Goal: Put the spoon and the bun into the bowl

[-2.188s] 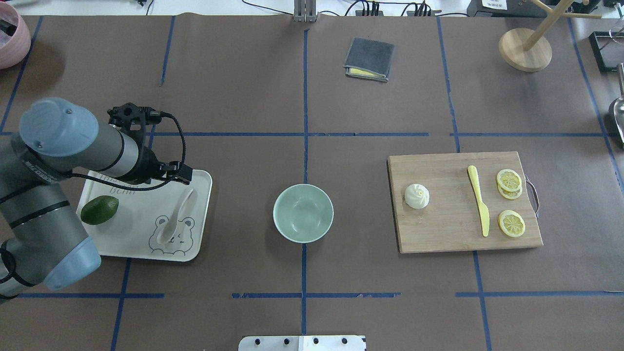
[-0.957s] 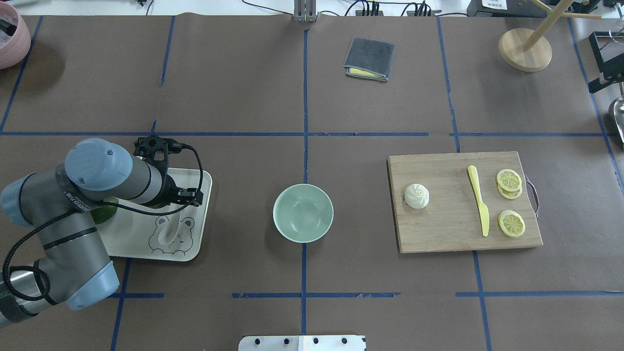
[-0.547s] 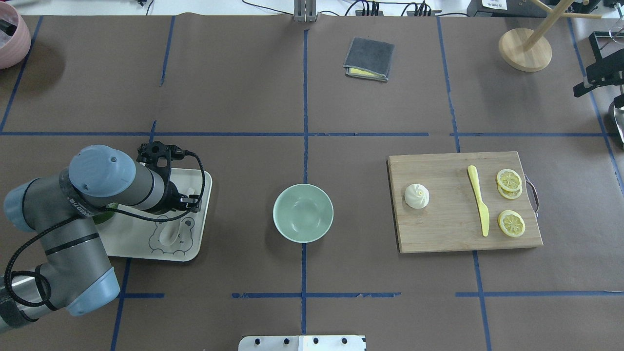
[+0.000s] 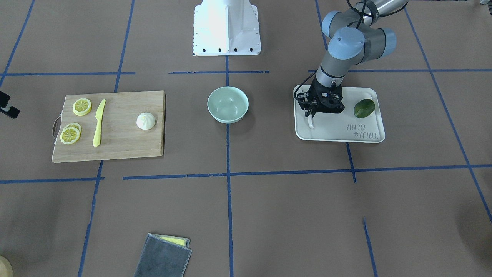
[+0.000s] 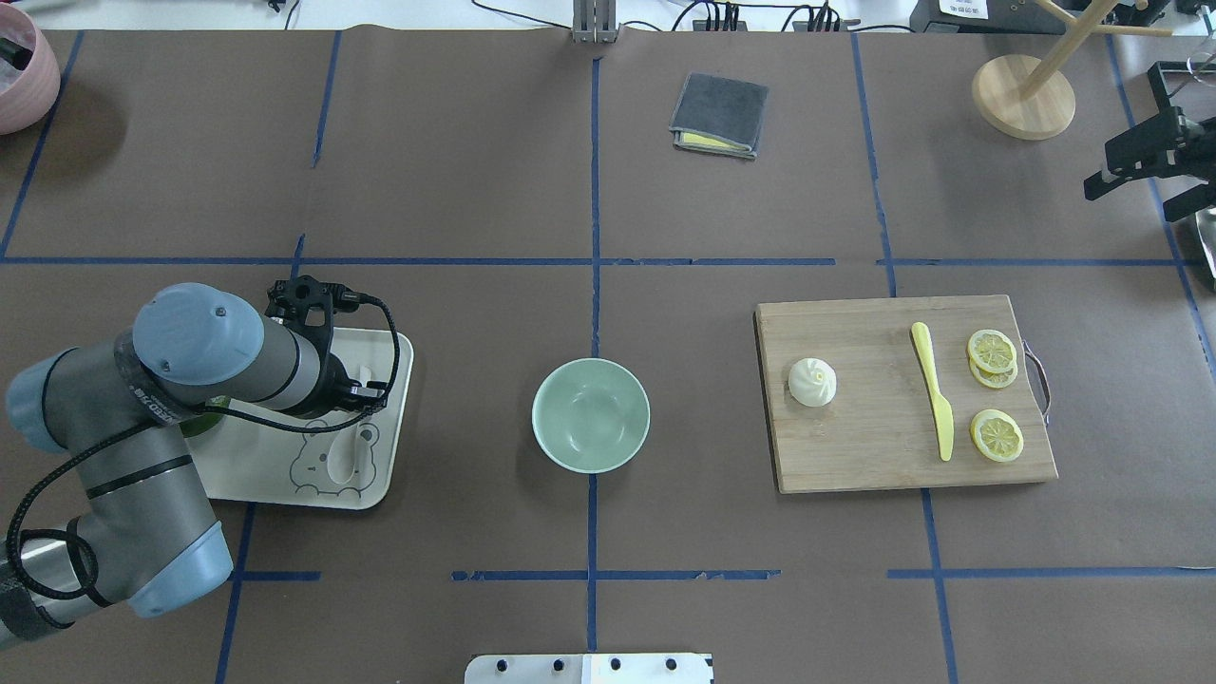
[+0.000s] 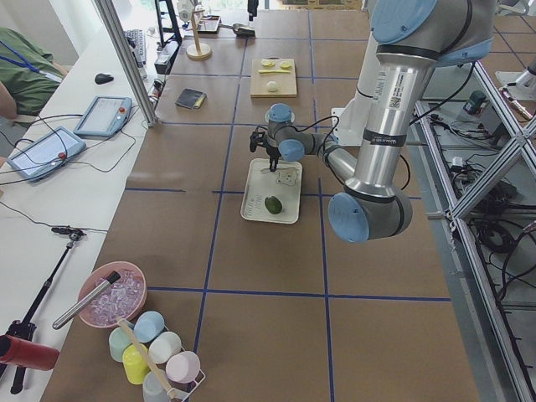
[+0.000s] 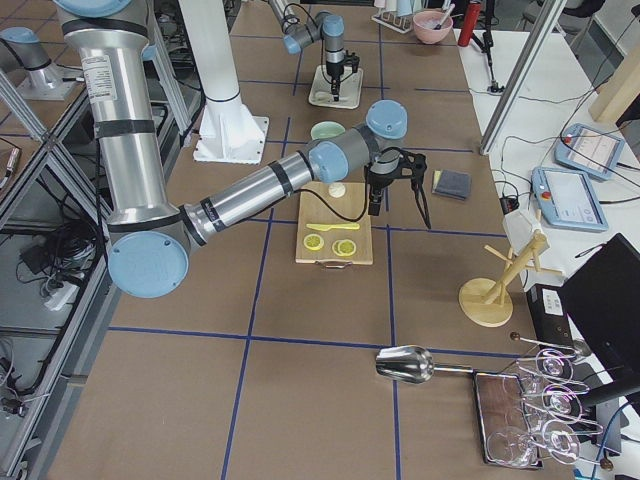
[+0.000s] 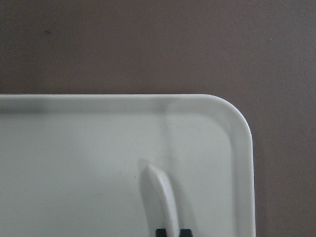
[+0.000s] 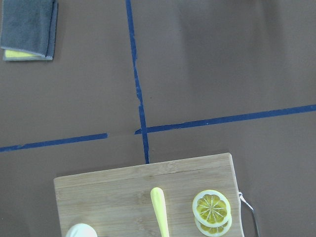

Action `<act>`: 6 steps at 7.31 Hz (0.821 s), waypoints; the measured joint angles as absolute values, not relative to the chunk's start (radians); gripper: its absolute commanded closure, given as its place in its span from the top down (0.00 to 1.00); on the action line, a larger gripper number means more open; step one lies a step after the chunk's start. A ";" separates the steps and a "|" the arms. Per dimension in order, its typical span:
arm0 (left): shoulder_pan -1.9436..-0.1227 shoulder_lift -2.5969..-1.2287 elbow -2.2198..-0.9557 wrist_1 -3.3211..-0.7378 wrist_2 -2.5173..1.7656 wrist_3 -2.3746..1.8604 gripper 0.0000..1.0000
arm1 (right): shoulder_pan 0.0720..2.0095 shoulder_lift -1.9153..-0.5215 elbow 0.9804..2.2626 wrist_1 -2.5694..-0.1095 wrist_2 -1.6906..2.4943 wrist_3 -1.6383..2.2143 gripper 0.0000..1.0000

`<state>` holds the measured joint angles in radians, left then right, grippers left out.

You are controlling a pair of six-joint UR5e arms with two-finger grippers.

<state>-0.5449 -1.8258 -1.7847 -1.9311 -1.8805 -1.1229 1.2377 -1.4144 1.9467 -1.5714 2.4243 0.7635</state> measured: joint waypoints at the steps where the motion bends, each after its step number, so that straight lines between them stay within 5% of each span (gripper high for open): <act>1: -0.548 -1.822 -1.793 -1.929 -1.881 -1.123 0.00 | 1.196 -1.395 1.962 -1.571 2.396 0.822 1.00; 6: -0.623 -1.844 -1.940 -1.769 -1.900 -1.114 0.00 | 0.936 -1.342 1.979 -1.421 2.164 1.115 1.00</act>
<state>-0.6231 -1.8444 -1.9399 -1.7691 -1.9004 -1.1141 0.9355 -1.3421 1.9789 -1.4208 2.1636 1.1148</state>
